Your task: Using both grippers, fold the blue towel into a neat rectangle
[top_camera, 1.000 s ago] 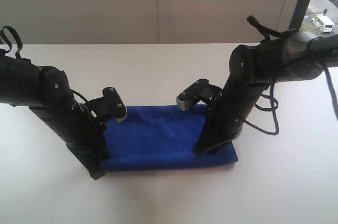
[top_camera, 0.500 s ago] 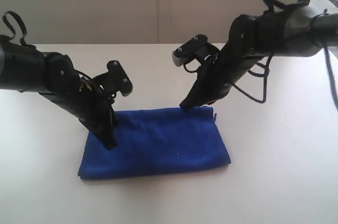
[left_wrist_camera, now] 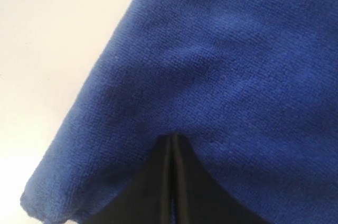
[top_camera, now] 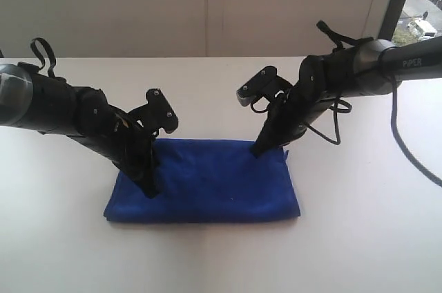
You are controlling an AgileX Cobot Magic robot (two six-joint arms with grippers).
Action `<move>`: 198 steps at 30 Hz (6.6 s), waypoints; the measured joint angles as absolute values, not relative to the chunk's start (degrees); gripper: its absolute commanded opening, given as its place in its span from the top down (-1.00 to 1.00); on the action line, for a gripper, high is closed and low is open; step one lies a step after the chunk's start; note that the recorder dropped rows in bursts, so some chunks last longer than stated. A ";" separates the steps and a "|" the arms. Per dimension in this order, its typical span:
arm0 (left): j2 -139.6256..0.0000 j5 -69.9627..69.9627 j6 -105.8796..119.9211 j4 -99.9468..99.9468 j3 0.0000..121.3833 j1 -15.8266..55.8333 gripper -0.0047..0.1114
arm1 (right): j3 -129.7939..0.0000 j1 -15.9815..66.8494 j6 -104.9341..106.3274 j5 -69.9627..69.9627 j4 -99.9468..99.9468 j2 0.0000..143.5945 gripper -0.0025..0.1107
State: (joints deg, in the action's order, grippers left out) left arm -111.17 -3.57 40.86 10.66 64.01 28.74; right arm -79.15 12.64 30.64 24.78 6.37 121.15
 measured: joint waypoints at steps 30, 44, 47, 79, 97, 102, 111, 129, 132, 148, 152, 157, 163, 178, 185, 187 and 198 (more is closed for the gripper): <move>-115.96 -1.59 32.56 9.35 72.64 28.74 0.92 | -79.24 12.32 32.96 36.97 14.49 118.80 0.96; -116.41 -1.48 34.67 9.00 72.64 23.71 0.92 | -79.38 12.32 33.81 36.97 14.62 120.36 0.96; -116.41 -2.12 34.67 8.87 72.64 22.72 0.92 | -79.38 12.32 34.04 36.97 14.62 120.36 0.96; -102.83 -22.50 41.72 28.50 59.91 23.92 0.92 | -63.02 15.58 28.57 38.73 15.34 109.15 0.96; -103.53 -18.68 42.07 29.15 54.88 25.10 0.92 | -60.91 15.58 27.96 35.04 15.34 108.16 0.96; -98.48 -19.81 42.16 27.89 55.96 25.29 0.92 | -60.65 15.58 27.96 34.38 14.70 101.73 0.96; -67.52 -11.18 38.04 27.68 54.88 25.29 0.92 | -59.66 15.58 15.33 31.82 4.22 71.46 0.96; -14.26 -1.65 26.28 35.43 5.90 25.29 0.92 | -12.35 15.58 -12.09 11.25 -2.45 21.82 0.96; -13.75 0.93 23.70 35.84 0.90 25.29 0.92 | -5.09 15.58 -11.93 3.47 -2.15 21.82 0.96; -13.65 0.42 25.72 35.95 0.29 25.29 0.92 | -0.33 15.58 -5.26 0.97 -1.55 22.05 0.96; -13.65 0.42 25.72 35.95 0.29 25.29 0.92 | -0.33 15.58 -6.43 0.97 -1.22 22.05 0.96; -13.65 0.42 25.72 35.95 0.29 25.29 0.92 | -0.33 15.58 -6.43 0.97 -1.22 22.05 0.96; -13.65 0.42 25.72 35.95 0.29 25.29 0.92 | -0.33 15.58 -6.53 0.97 -1.22 22.05 0.96; -13.65 0.00 25.72 35.95 0.29 25.29 0.92 | -0.30 8.32 -6.53 0.97 -1.13 8.69 0.96; -13.65 0.00 25.72 35.95 0.29 25.29 0.92 | -0.30 8.32 -6.53 0.97 -1.13 5.70 0.96; -13.65 0.00 25.72 35.95 0.29 25.29 0.92 | -0.30 8.32 -6.53 0.97 -1.13 5.00 0.96; -13.65 0.00 25.72 35.95 0.29 25.29 0.92 | -0.30 6.30 -6.64 0.97 -1.13 0.40 0.96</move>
